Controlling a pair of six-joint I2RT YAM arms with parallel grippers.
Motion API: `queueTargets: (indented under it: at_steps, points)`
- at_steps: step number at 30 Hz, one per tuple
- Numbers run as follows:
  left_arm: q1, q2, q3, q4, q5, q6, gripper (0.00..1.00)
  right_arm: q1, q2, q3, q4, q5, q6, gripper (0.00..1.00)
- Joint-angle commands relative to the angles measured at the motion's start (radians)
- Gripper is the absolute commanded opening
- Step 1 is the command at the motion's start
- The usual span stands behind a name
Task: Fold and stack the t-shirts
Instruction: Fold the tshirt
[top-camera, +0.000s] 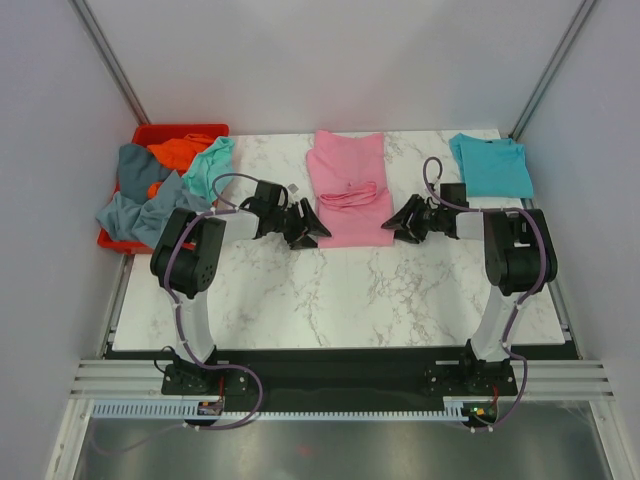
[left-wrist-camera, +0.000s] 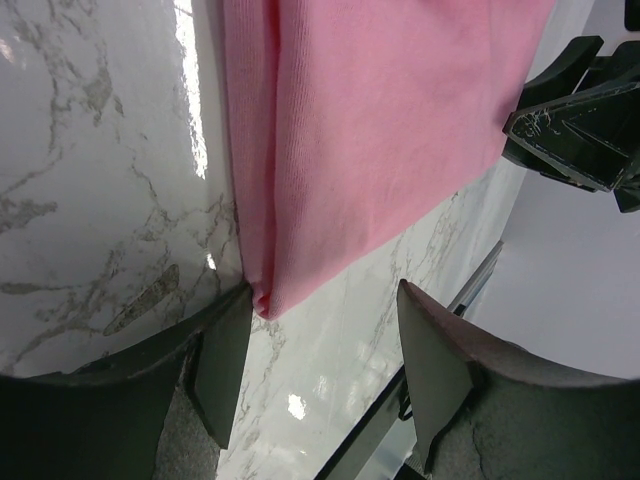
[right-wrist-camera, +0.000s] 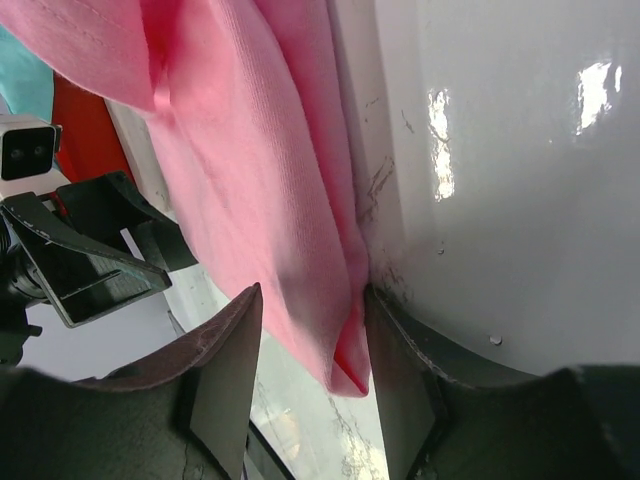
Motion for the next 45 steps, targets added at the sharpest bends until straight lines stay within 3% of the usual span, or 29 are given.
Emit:
queueTargets:
  at_steps: [1, 12, 14, 16, 26, 34, 36, 38, 40, 43, 44, 45]
  points:
    - [-0.015, 0.015, 0.016, 0.001, -0.021, -0.009, 0.67, 0.007, -0.008, -0.012, -0.043, 0.021, -0.012, 0.54]
    - [-0.020, 0.003, 0.008, 0.001, -0.021, -0.009, 0.67, 0.007, -0.093, -0.044, -0.122, 0.018, -0.050, 0.54]
    - [-0.020, 0.002, 0.006, -0.083, -0.023, -0.015, 0.61, 0.005, -0.099, -0.049, -0.126, 0.019, -0.050, 0.54]
    - [-0.020, 0.003, 0.006, -0.084, -0.021, -0.015, 0.60, 0.005, -0.102, -0.052, -0.129, 0.021, -0.053, 0.54]
    - [-0.020, 0.029, 0.011, -0.079, -0.008, -0.015, 0.56, 0.008, -0.093, -0.109, -0.057, 0.056, -0.036, 0.54]
    - [-0.020, 0.035, 0.013, -0.082, -0.020, -0.010, 0.52, 0.019, -0.044, -0.064, -0.042, 0.053, -0.038, 0.50]
    - [-0.018, 0.037, 0.014, -0.079, -0.020, -0.010, 0.47, 0.024, -0.028, -0.043, -0.037, 0.050, -0.038, 0.44]
    - [-0.020, 0.035, 0.014, -0.081, -0.027, -0.010, 0.28, 0.025, -0.022, -0.028, -0.033, 0.048, -0.035, 0.30]
    - [-0.018, 0.034, 0.016, -0.084, -0.035, -0.009, 0.24, 0.024, -0.014, -0.023, -0.033, 0.045, -0.035, 0.23]
    - [-0.018, 0.028, 0.013, -0.096, -0.055, -0.006, 0.06, 0.025, -0.016, -0.031, -0.025, 0.042, -0.041, 0.10]
    - [-0.021, 0.026, 0.011, -0.096, -0.057, -0.004, 0.02, 0.024, -0.019, -0.038, -0.020, 0.039, -0.042, 0.00]
    - [-0.020, 0.025, 0.010, -0.096, -0.055, -0.001, 0.02, 0.025, -0.030, -0.041, -0.020, 0.041, -0.045, 0.00]
